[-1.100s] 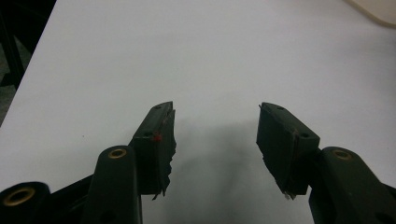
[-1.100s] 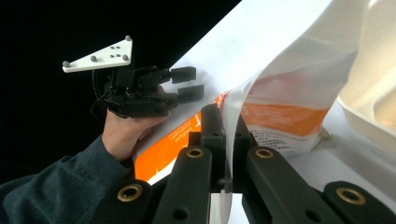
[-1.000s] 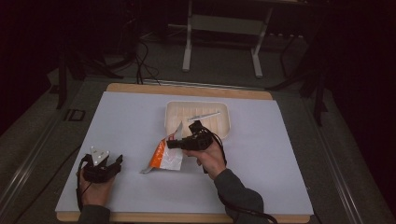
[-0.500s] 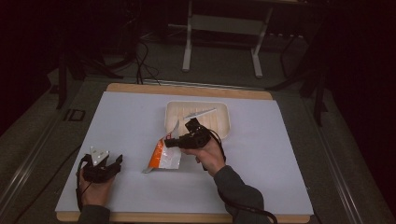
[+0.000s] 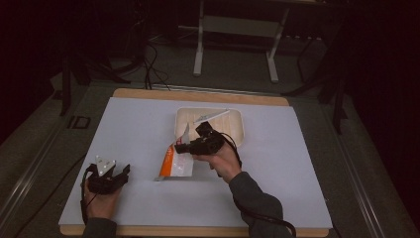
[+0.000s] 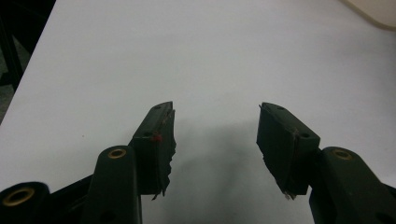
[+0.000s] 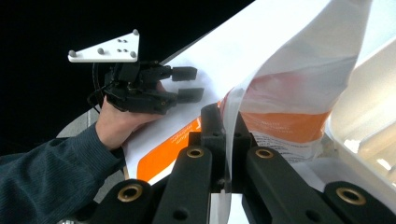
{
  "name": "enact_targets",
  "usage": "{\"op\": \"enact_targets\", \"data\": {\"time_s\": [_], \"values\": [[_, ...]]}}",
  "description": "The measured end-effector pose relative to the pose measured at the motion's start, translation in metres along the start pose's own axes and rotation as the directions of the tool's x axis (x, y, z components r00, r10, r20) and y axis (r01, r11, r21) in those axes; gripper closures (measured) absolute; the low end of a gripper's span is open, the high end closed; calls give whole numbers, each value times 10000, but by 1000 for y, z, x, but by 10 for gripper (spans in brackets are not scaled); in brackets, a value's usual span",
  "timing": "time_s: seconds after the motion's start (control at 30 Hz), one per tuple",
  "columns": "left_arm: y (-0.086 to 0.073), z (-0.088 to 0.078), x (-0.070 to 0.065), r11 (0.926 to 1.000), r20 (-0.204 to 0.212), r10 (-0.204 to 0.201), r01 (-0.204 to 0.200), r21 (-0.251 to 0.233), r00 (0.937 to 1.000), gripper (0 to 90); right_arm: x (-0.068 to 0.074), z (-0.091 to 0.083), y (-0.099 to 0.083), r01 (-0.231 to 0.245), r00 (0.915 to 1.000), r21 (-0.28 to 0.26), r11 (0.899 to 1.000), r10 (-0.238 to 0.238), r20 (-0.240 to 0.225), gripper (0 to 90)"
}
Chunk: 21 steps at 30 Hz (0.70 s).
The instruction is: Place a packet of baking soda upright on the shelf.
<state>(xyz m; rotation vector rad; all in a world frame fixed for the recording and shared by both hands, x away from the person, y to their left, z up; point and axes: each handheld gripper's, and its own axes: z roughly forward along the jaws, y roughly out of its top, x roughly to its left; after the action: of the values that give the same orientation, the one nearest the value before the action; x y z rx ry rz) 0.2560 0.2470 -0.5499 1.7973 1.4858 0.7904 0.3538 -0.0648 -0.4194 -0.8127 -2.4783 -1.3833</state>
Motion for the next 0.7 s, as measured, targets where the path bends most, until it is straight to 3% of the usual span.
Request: {"op": "enact_targets", "data": {"time_s": [0.6,0.7], "values": [[0,0,0,10000,6,4,-4,4,10000,462,5,-20,22,675,9974,197,9975,-679,246,900],[0,0,0,10000,1,-3,3,-6,10000,462,6,-21,23,715,9974,221,9972,-717,56,900]]}}
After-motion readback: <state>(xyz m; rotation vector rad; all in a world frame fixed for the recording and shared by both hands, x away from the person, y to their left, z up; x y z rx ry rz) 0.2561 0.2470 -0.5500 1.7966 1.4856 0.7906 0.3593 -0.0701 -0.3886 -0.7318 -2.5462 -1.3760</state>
